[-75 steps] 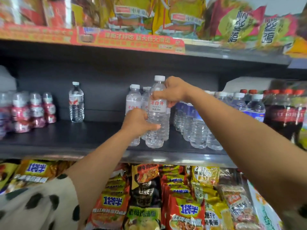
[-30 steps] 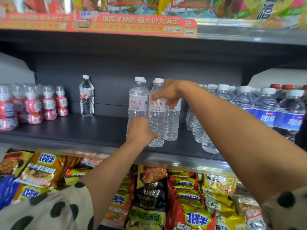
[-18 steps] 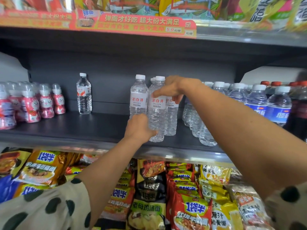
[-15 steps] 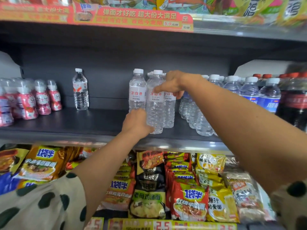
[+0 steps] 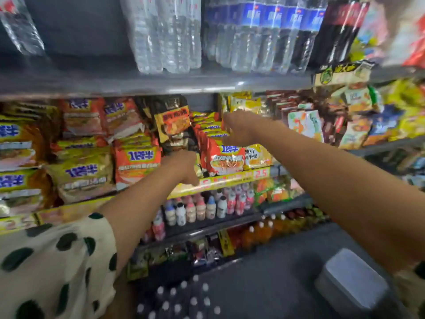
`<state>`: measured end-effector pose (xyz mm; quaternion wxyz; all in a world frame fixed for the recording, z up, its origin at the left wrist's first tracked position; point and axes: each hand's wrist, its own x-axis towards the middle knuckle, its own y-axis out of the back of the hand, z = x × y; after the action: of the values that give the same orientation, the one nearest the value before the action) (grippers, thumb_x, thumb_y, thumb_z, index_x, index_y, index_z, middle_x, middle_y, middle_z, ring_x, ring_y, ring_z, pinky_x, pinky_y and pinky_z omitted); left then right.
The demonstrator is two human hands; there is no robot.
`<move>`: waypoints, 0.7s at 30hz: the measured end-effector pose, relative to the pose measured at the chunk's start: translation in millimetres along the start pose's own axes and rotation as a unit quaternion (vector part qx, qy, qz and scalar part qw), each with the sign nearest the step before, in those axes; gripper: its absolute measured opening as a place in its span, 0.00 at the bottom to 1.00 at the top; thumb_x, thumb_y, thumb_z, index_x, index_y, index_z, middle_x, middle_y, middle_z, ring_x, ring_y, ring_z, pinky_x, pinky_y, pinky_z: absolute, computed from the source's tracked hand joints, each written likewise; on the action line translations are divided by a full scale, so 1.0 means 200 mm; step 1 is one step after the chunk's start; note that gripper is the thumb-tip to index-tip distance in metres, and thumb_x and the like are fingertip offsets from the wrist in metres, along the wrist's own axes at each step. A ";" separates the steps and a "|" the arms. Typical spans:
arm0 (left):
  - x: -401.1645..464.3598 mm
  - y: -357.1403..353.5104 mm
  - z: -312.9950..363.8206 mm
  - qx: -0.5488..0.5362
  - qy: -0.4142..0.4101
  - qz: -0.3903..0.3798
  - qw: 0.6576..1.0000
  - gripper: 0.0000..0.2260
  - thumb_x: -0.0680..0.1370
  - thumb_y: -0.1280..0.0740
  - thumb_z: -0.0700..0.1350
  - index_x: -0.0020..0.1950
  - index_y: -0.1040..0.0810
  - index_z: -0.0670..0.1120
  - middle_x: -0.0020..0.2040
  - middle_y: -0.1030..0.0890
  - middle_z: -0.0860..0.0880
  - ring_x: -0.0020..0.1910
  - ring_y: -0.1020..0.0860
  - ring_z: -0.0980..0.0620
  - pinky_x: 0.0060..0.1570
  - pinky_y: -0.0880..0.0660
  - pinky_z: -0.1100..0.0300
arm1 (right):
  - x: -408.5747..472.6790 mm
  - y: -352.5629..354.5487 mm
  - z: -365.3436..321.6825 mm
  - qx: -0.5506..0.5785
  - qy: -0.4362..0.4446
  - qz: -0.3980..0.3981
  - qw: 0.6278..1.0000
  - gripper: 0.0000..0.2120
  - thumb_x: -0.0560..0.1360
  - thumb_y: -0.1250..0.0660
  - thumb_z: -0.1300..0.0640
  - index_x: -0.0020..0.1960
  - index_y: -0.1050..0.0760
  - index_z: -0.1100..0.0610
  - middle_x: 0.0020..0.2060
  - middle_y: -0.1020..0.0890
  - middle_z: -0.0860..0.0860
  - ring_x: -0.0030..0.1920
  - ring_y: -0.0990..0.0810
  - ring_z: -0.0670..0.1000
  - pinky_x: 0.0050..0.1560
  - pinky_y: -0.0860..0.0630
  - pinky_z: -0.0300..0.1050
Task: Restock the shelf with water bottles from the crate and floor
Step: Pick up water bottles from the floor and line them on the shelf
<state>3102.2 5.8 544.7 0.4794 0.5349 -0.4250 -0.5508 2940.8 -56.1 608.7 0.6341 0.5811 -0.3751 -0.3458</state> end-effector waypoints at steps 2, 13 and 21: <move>-0.01 -0.21 0.01 -0.012 -0.015 -0.046 0.999 0.25 0.71 0.27 0.52 0.63 0.27 0.43 0.61 0.24 0.43 0.57 0.24 0.42 0.49 0.25 0.53 | -0.10 -0.26 0.01 0.009 -0.003 -0.033 0.999 0.26 0.74 0.33 0.47 0.65 0.33 0.60 0.61 0.25 0.60 0.61 0.26 0.61 0.54 0.27 0.51; 0.22 -1.59 0.08 -0.076 -0.035 -0.158 0.984 0.22 0.72 0.28 0.52 0.62 0.24 0.44 0.58 0.21 0.44 0.57 0.22 0.43 0.53 0.23 0.51 | -0.37 -1.86 0.03 0.097 -0.029 -0.227 0.969 0.30 0.75 0.34 0.53 0.72 0.41 0.59 0.64 0.31 0.59 0.62 0.28 0.62 0.52 0.28 0.52; 0.40 -2.74 0.10 -0.133 -0.025 -0.213 0.968 0.10 0.72 0.30 0.48 0.50 0.23 0.45 0.48 0.20 0.46 0.49 0.21 0.44 0.43 0.26 0.55 | -0.58 -3.11 0.02 0.148 -0.076 -0.328 0.930 0.27 0.75 0.35 0.53 0.70 0.39 0.57 0.64 0.30 0.57 0.63 0.27 0.61 0.58 0.29 0.52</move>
<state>3043.6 24.5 -6.5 0.4073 0.5306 -0.2361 -0.7049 2880.4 -9.5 -20.2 0.3619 0.7308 -0.2580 -0.5180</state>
